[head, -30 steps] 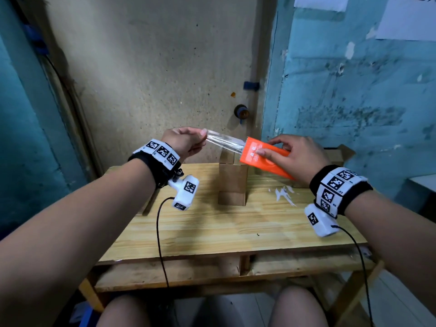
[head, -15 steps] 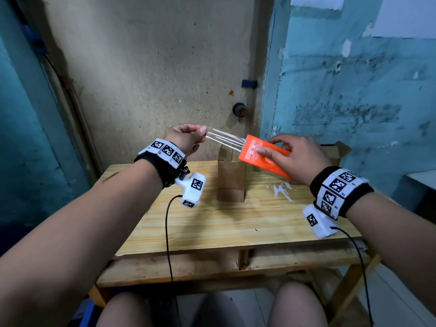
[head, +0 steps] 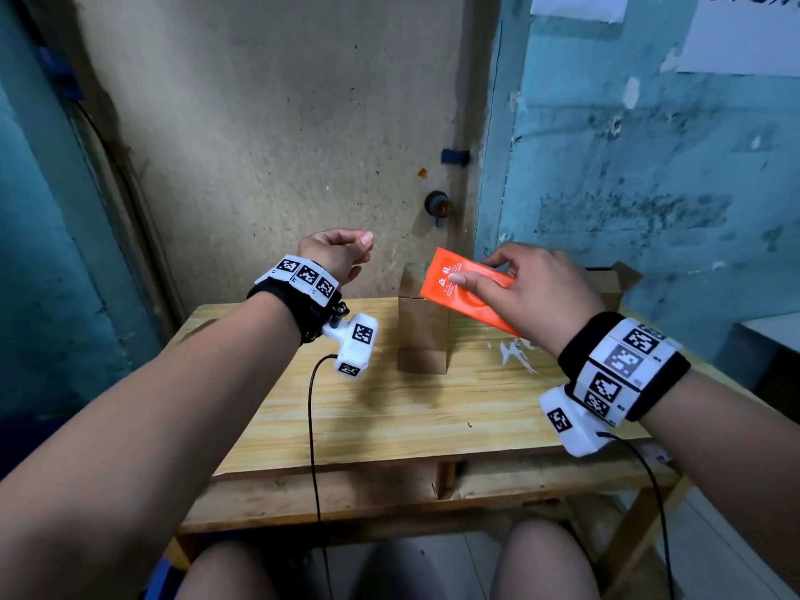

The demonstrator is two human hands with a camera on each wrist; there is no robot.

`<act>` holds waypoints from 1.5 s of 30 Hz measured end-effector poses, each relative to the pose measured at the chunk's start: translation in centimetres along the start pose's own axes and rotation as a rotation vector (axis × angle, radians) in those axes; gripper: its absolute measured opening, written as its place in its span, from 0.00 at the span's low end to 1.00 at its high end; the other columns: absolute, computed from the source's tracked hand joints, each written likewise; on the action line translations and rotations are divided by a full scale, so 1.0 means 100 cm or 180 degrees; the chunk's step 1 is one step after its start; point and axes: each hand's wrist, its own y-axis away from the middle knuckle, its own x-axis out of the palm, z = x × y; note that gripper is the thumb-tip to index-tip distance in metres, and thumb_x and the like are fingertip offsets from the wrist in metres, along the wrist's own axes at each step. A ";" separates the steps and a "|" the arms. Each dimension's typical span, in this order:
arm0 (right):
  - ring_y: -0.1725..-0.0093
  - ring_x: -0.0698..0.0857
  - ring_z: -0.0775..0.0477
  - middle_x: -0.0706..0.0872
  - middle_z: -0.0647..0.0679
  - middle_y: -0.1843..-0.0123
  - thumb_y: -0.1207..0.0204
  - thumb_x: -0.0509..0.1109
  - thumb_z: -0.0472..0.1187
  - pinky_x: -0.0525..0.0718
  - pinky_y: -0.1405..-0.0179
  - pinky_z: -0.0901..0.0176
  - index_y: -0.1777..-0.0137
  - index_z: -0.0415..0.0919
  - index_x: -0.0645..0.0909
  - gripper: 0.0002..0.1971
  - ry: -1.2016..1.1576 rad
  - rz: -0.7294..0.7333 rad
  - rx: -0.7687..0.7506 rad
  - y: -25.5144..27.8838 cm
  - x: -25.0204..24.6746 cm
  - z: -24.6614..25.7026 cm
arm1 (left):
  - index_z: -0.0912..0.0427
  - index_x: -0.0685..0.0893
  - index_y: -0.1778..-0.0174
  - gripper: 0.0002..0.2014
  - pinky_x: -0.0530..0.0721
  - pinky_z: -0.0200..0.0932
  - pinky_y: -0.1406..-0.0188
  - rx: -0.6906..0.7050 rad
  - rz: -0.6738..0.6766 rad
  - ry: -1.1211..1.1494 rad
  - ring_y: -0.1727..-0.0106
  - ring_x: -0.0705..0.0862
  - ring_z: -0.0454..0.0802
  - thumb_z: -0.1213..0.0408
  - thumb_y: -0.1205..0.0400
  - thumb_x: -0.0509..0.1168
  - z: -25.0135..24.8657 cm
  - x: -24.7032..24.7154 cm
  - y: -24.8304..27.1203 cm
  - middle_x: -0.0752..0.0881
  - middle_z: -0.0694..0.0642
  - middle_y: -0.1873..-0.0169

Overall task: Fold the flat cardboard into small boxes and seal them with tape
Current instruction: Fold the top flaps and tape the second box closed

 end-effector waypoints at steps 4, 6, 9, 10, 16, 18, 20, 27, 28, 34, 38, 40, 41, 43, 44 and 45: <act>0.52 0.89 0.42 0.92 0.51 0.55 0.28 0.62 0.83 0.77 0.63 0.53 0.49 0.53 0.87 0.33 0.0055 0.0002 -0.0026 0.007 0.006 0.003 | 0.55 0.91 0.57 0.03 0.87 0.45 0.50 0.0020 0.0006 -0.0124 0.63 0.89 0.44 0.63 0.21 0.78 0.006 -0.002 -0.001 0.93 0.52 0.62; 0.51 0.89 0.43 0.92 0.51 0.54 0.27 0.63 0.82 0.73 0.64 0.54 0.48 0.53 0.87 0.33 0.0065 0.0045 -0.0009 0.009 0.009 0.005 | 0.55 0.91 0.56 0.03 0.87 0.47 0.47 0.0010 -0.0010 -0.0175 0.62 0.89 0.45 0.63 0.21 0.79 0.011 -0.003 -0.002 0.94 0.52 0.61; 0.51 0.89 0.41 0.92 0.50 0.56 0.27 0.61 0.82 0.78 0.63 0.53 0.48 0.53 0.86 0.34 0.0203 0.0018 -0.0004 0.012 0.012 0.008 | 0.55 0.91 0.55 0.05 0.87 0.45 0.49 0.0021 -0.0126 -0.0282 0.61 0.91 0.43 0.61 0.23 0.80 0.017 -0.002 -0.004 0.94 0.53 0.59; 0.52 0.90 0.40 0.91 0.49 0.57 0.27 0.60 0.83 0.81 0.63 0.53 0.48 0.53 0.86 0.34 0.0273 0.0005 -0.0019 0.012 0.014 0.009 | 0.56 0.92 0.53 0.07 0.87 0.45 0.49 0.0034 -0.0169 -0.0311 0.62 0.91 0.43 0.60 0.23 0.80 0.019 -0.001 -0.005 0.94 0.54 0.59; 0.56 0.91 0.41 0.91 0.49 0.59 0.27 0.55 0.85 0.89 0.61 0.51 0.47 0.53 0.85 0.37 0.0492 -0.0019 0.0000 0.012 0.016 0.013 | 0.61 0.92 0.48 0.13 0.87 0.40 0.52 0.0077 -0.0400 -0.0494 0.62 0.91 0.43 0.59 0.24 0.81 0.020 0.008 -0.008 0.94 0.54 0.61; 0.56 0.90 0.41 0.91 0.49 0.59 0.27 0.55 0.84 0.87 0.62 0.52 0.48 0.53 0.85 0.37 0.0510 -0.0022 -0.0001 0.012 0.016 0.012 | 0.58 0.92 0.50 0.12 0.88 0.42 0.50 0.0072 -0.0454 -0.0553 0.59 0.92 0.47 0.58 0.25 0.81 0.018 0.008 -0.008 0.94 0.54 0.62; 0.56 0.90 0.41 0.91 0.49 0.59 0.26 0.56 0.84 0.86 0.63 0.52 0.48 0.53 0.85 0.36 0.0469 -0.0047 -0.0005 0.012 0.015 0.010 | 0.57 0.92 0.50 0.11 0.89 0.45 0.48 0.0067 -0.0440 -0.0563 0.54 0.94 0.50 0.57 0.25 0.81 0.016 0.008 -0.008 0.94 0.53 0.62; 0.51 0.92 0.41 0.93 0.50 0.53 0.27 0.57 0.84 0.80 0.65 0.54 0.42 0.53 0.86 0.38 0.0363 -0.0110 0.0157 0.006 0.016 -0.013 | 0.56 0.92 0.55 0.06 0.79 0.32 0.68 0.0221 -0.0235 -0.0440 0.63 0.92 0.41 0.60 0.23 0.80 -0.002 0.003 -0.003 0.94 0.52 0.64; 0.50 0.92 0.40 0.93 0.49 0.52 0.27 0.58 0.84 0.79 0.64 0.54 0.41 0.53 0.87 0.38 0.0285 -0.0141 0.0172 0.005 0.016 -0.018 | 0.55 0.92 0.57 0.04 0.78 0.30 0.72 0.0283 -0.0220 -0.0434 0.64 0.91 0.42 0.61 0.23 0.80 -0.006 0.003 -0.001 0.93 0.52 0.64; 0.51 0.92 0.38 0.93 0.46 0.54 0.28 0.58 0.82 0.77 0.62 0.55 0.39 0.53 0.87 0.37 0.0171 -0.0157 0.0117 0.001 0.027 -0.047 | 0.55 0.91 0.61 0.05 0.83 0.34 0.62 0.0627 -0.0152 -0.0332 0.63 0.90 0.42 0.65 0.23 0.80 -0.010 0.005 0.019 0.92 0.50 0.67; 0.50 0.92 0.38 0.93 0.47 0.54 0.28 0.56 0.83 0.78 0.61 0.55 0.38 0.55 0.86 0.38 0.0294 -0.0071 0.0209 0.000 0.039 -0.062 | 0.59 0.91 0.60 0.04 0.88 0.39 0.50 0.0837 -0.0047 -0.0283 0.57 0.92 0.49 0.68 0.23 0.79 -0.005 0.012 0.035 0.93 0.56 0.63; 0.49 0.91 0.37 0.93 0.47 0.52 0.27 0.55 0.83 0.80 0.59 0.53 0.37 0.56 0.85 0.38 0.0307 0.0057 0.0270 0.000 0.046 -0.069 | 0.60 0.91 0.60 0.03 0.88 0.39 0.53 0.0852 0.0030 -0.0312 0.58 0.93 0.50 0.68 0.23 0.79 -0.006 0.019 0.042 0.93 0.58 0.64; 0.48 0.91 0.37 0.93 0.47 0.51 0.26 0.55 0.83 0.80 0.59 0.53 0.36 0.56 0.85 0.37 0.0302 0.0117 0.0290 -0.001 0.048 -0.072 | 0.59 0.91 0.61 0.03 0.89 0.40 0.53 0.0889 0.0043 -0.0372 0.59 0.92 0.50 0.68 0.23 0.79 -0.007 0.023 0.045 0.93 0.58 0.65; 0.46 0.91 0.37 0.93 0.47 0.47 0.24 0.56 0.82 0.79 0.57 0.53 0.34 0.57 0.85 0.35 0.0334 0.0194 0.0381 -0.002 0.051 -0.076 | 0.59 0.92 0.62 0.04 0.91 0.44 0.51 0.0972 0.0114 -0.0504 0.62 0.91 0.50 0.68 0.23 0.80 -0.011 0.034 0.052 0.93 0.58 0.66; 0.44 0.91 0.36 0.93 0.46 0.45 0.23 0.56 0.81 0.81 0.55 0.51 0.32 0.58 0.84 0.36 0.0359 0.0237 0.0446 -0.003 0.051 -0.078 | 0.60 0.92 0.62 0.04 0.90 0.46 0.51 0.0986 0.0208 -0.0565 0.63 0.90 0.50 0.68 0.24 0.80 -0.013 0.040 0.056 0.92 0.58 0.67; 0.41 0.90 0.37 0.93 0.47 0.41 0.23 0.56 0.81 0.83 0.52 0.50 0.29 0.59 0.84 0.36 0.0384 0.0284 0.0501 -0.003 0.052 -0.078 | 0.60 0.92 0.62 0.04 0.90 0.47 0.53 0.0994 0.0359 -0.0662 0.65 0.88 0.49 0.68 0.24 0.80 -0.014 0.046 0.060 0.92 0.58 0.67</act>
